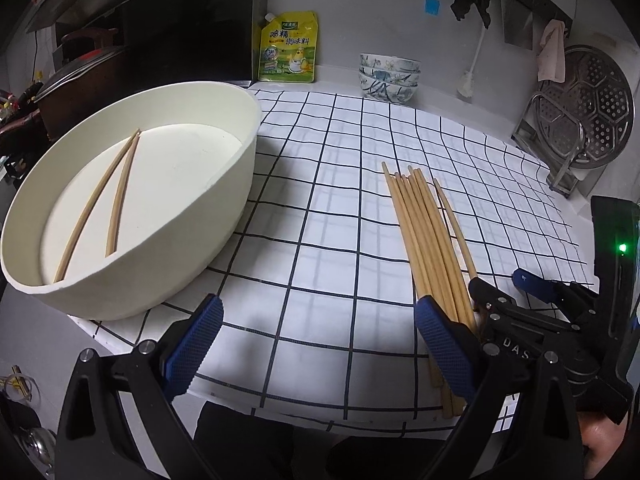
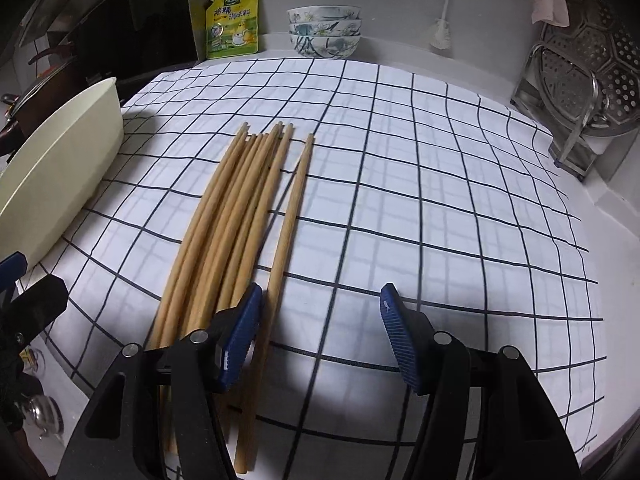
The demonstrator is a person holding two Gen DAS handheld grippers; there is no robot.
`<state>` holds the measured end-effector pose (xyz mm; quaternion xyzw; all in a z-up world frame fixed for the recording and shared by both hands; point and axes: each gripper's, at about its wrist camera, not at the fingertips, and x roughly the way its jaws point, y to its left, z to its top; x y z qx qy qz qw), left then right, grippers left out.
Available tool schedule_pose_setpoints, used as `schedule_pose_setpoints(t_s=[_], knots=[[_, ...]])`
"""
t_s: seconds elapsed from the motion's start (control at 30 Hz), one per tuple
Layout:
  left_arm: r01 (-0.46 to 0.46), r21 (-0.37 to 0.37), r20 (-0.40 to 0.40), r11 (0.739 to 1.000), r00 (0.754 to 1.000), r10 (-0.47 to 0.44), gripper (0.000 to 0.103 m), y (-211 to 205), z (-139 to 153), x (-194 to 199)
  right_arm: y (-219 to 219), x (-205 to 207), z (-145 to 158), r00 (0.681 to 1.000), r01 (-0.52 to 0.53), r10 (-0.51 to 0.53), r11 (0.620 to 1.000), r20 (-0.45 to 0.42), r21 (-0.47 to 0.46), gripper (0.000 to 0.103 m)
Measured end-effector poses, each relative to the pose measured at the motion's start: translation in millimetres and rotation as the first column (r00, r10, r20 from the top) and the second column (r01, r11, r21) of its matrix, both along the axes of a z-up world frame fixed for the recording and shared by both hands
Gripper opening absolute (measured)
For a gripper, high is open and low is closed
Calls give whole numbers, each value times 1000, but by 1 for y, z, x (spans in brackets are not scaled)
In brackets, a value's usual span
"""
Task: Organize utensils
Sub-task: 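Grasp one chopstick with the left tool while the right tool grasps another chopstick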
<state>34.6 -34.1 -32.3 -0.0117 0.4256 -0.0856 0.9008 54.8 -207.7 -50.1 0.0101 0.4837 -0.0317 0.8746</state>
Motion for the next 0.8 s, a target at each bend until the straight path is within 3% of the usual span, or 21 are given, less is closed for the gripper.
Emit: schedule_pose_setpoints(t_s=[0.37, 0.8], knots=[[30, 29, -24, 999, 999, -30, 95, -32, -19, 18, -38, -8, 0, 997, 70, -71, 997, 17, 44, 58], [5, 71, -37, 997, 999, -3, 97, -43, -37, 30, -44, -8, 1, 998, 50, -52, 997, 38, 65, 58]])
